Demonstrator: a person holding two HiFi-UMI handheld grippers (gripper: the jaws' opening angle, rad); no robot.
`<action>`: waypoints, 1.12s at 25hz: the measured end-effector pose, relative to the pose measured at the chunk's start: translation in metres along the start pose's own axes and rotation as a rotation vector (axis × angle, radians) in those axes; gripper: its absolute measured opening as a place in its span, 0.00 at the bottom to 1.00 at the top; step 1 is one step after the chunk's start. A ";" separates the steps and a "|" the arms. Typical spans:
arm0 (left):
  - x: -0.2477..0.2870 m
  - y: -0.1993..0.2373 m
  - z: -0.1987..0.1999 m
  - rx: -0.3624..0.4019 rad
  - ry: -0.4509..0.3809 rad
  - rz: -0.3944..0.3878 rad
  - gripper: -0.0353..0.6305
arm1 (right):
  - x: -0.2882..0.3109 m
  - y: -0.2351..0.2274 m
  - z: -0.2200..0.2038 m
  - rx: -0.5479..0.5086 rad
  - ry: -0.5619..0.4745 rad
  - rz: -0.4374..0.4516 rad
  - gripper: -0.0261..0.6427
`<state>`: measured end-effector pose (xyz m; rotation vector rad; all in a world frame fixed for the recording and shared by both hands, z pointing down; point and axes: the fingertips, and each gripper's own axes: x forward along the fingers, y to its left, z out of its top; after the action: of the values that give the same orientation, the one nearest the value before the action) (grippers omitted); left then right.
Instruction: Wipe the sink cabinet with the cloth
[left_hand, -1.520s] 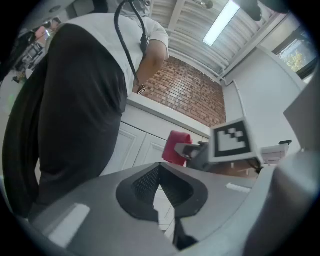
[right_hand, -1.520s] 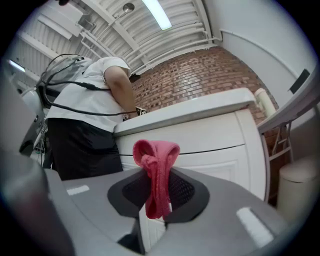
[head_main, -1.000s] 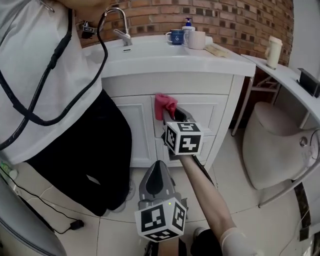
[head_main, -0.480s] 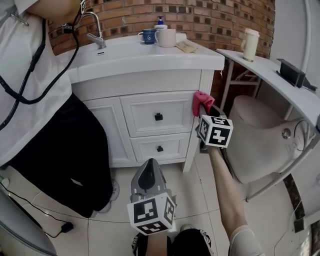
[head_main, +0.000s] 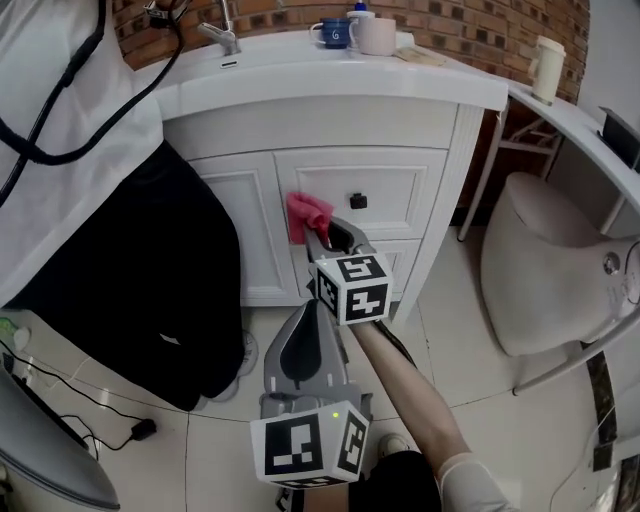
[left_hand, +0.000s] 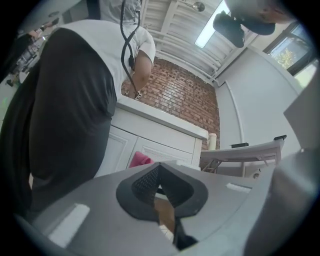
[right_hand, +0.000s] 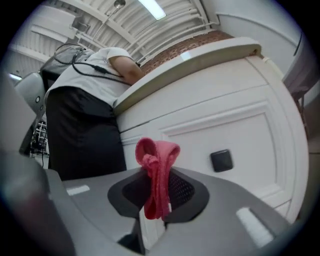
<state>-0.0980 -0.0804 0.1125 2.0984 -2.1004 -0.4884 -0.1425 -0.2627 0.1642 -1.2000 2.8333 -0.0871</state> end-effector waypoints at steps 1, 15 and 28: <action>-0.001 0.002 0.001 -0.005 -0.005 -0.001 0.08 | 0.013 0.008 -0.008 -0.001 0.007 0.014 0.13; 0.007 -0.012 -0.018 -0.053 0.044 -0.067 0.08 | -0.044 -0.101 -0.005 -0.088 0.006 -0.185 0.13; 0.013 -0.048 -0.034 -0.009 0.084 -0.123 0.08 | -0.124 -0.218 0.002 0.010 -0.033 -0.476 0.13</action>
<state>-0.0425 -0.0971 0.1272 2.2123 -1.9292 -0.4153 0.0997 -0.3249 0.1836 -1.8241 2.4542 -0.1024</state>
